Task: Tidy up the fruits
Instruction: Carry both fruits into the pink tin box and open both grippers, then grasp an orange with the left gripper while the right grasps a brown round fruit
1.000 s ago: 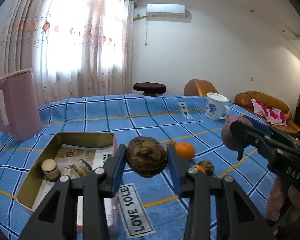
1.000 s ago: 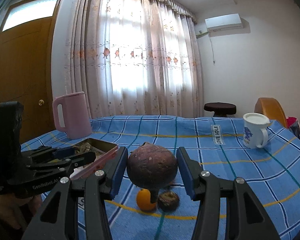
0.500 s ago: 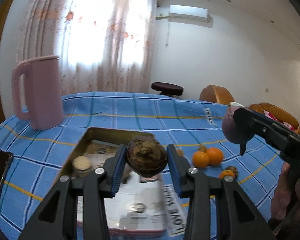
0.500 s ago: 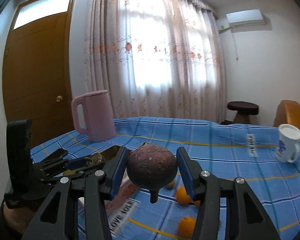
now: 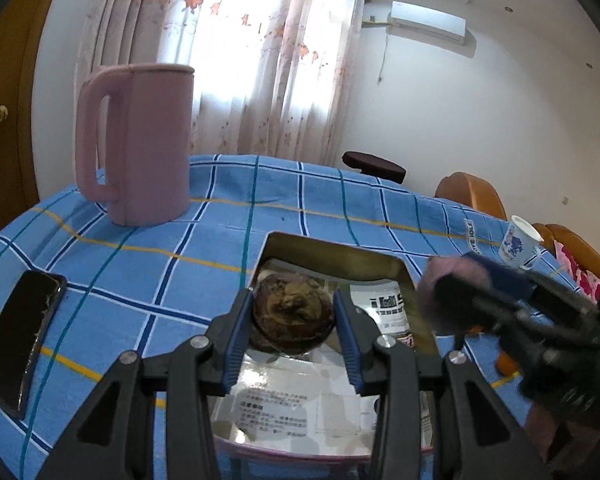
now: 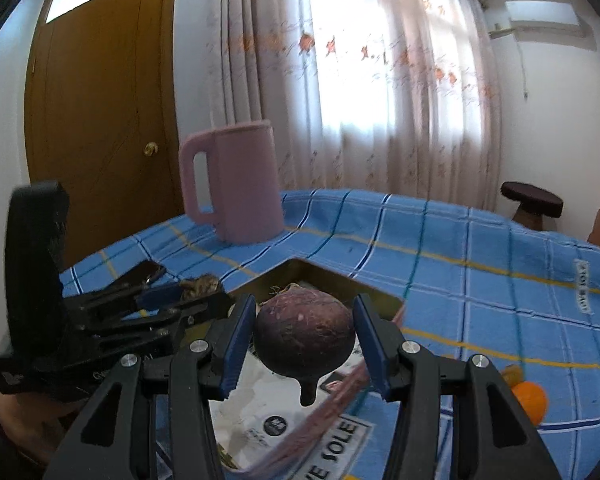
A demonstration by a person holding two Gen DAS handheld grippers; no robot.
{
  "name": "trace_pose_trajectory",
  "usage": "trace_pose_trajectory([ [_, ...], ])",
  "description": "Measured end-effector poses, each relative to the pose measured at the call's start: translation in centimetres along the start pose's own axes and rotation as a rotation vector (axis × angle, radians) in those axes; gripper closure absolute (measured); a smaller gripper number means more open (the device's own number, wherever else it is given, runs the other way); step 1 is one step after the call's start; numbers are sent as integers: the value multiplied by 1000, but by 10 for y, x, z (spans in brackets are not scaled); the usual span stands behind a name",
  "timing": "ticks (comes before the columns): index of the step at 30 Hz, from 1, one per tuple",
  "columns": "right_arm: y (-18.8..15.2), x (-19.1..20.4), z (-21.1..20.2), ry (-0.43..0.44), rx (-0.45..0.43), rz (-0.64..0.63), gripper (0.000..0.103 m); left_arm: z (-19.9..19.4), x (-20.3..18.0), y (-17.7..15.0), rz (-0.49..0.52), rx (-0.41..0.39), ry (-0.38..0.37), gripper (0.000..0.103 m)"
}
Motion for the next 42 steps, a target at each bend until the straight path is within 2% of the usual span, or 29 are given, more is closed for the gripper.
trace_pose_trajectory([
  [10, -18, 16, 32, 18, 98, -27, 51, 10, 6, -4, -7, 53, -5, 61],
  [16, -21, 15, 40, 26, 139, -21, 51, 11, 9, -4, -9, 57, 22, 61],
  [17, -24, 14, 44, 34, 166, -17, 50, 11, 10, -4, -11, 52, 35, 56],
  [18, -25, 15, 47, 36, 187, -17, 50, 10, 9, -4, -10, 45, 35, 44],
  [20, -26, 13, 48, 31, 189, -10, 47, 5, 8, -3, -11, 26, 48, 28],
  [21, -24, 13, 44, 30, 172, -10, 41, 1, 5, -1, -4, 8, 51, 25],
  [23, -23, 12, 37, 24, 147, -14, 37, -4, 0, 1, 10, -4, 47, 25],
  [26, -23, 5, 19, -7, 124, -13, 37, -13, -7, 5, 15, -22, 33, 24],
  [28, -24, -5, 3, -35, 100, -4, 37, -19, -15, 6, 22, -37, 19, 20],
  [30, -29, -26, -23, -78, 72, 31, 37, -24, -29, 7, 38, -54, -1, 15],
  [33, -40, -63, -59, -158, 47, 91, 37, -26, -55, 6, 75, -63, -37, 15],
  [38, -66, -129, -103, -343, 41, 193, 37, -14, -108, -2, 162, -26, -93, 15],
  [42, -84, -160, -120, -398, 43, 264, 37, 2, -148, -15, 231, 25, -132, 15],
])
Point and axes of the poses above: each gripper's, at about its wrist camera, not at the fingertips, and z roughly the way its jaws point, x to its left, y to its top, the point moved 7 cm from there along z, roughly the way its jaws point, and after that the axes turned 8 degrees about x, right-handed, at the moved point
